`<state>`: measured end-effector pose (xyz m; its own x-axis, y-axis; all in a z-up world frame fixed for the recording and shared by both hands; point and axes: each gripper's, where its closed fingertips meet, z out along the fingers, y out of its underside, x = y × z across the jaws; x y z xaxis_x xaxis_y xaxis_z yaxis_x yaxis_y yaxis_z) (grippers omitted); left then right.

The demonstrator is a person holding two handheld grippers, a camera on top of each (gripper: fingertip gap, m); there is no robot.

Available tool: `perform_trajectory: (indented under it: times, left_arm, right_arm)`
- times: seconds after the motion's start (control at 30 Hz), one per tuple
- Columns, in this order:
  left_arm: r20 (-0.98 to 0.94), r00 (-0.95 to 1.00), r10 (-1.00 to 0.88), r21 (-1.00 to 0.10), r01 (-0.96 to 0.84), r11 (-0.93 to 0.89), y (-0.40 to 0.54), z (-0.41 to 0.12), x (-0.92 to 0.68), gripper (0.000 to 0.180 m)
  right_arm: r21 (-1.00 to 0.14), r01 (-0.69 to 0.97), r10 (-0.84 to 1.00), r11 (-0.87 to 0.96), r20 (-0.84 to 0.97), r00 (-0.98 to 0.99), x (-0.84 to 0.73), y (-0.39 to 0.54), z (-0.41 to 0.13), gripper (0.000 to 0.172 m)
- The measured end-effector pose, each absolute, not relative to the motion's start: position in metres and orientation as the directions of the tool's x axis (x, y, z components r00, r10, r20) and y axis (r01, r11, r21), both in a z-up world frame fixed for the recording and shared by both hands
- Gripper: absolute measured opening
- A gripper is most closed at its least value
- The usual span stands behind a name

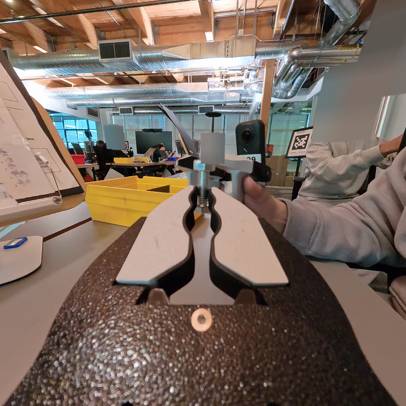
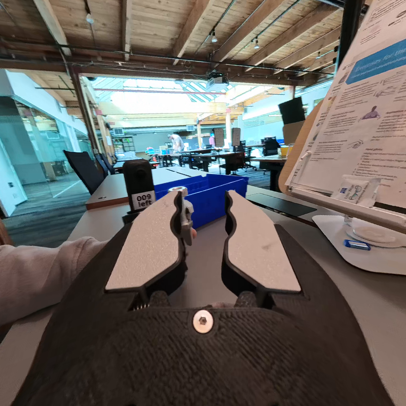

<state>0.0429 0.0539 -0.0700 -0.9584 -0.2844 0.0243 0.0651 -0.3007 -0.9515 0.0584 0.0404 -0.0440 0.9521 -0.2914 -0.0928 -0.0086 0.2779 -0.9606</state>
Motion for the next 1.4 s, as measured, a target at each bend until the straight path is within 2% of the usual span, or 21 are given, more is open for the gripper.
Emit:
perform_trajectory:
  times: [0.13,0.43,0.77,0.97,1.23,1.4]
  left_arm:
    - [0.021,-0.96,-0.278,-0.957,0.061,-0.283,0.05,-0.074,0.042,0.008]
    - [0.0,-0.959,-0.284,-0.966,0.073,-0.248,0.045,-0.077,0.042,0.008]
    - [0.019,-0.953,-0.303,-0.954,0.074,-0.292,0.054,-0.071,0.045,0.008]
    - [0.013,-0.954,-0.3,-0.957,0.075,-0.279,0.051,-0.072,0.044,0.008]
    - [0.002,-0.954,-0.3,-0.962,0.08,-0.261,0.048,-0.074,0.043,0.008]
    - [0.002,-0.957,-0.291,-0.963,0.077,-0.258,0.048,-0.075,0.042,0.008]
  right_arm:
    - [-0.962,-0.005,-0.209,0.271,-0.064,0.976,0.041,0.052,-0.042,0.038]
    - [-0.983,0.044,-0.291,0.18,-0.011,0.957,0.044,0.063,-0.054,0.034]
    - [-0.971,0.033,-0.32,0.235,-0.045,0.946,0.055,0.047,-0.045,0.029]
    - [-0.971,0.008,-0.249,0.241,-0.053,0.967,0.045,0.053,-0.046,0.035]
    - [-0.979,0.042,-0.278,0.202,-0.016,0.96,0.041,0.063,-0.05,0.018]
    - [-0.982,0.081,-0.275,0.168,0.032,0.961,0.041,0.063,-0.051,0.018]
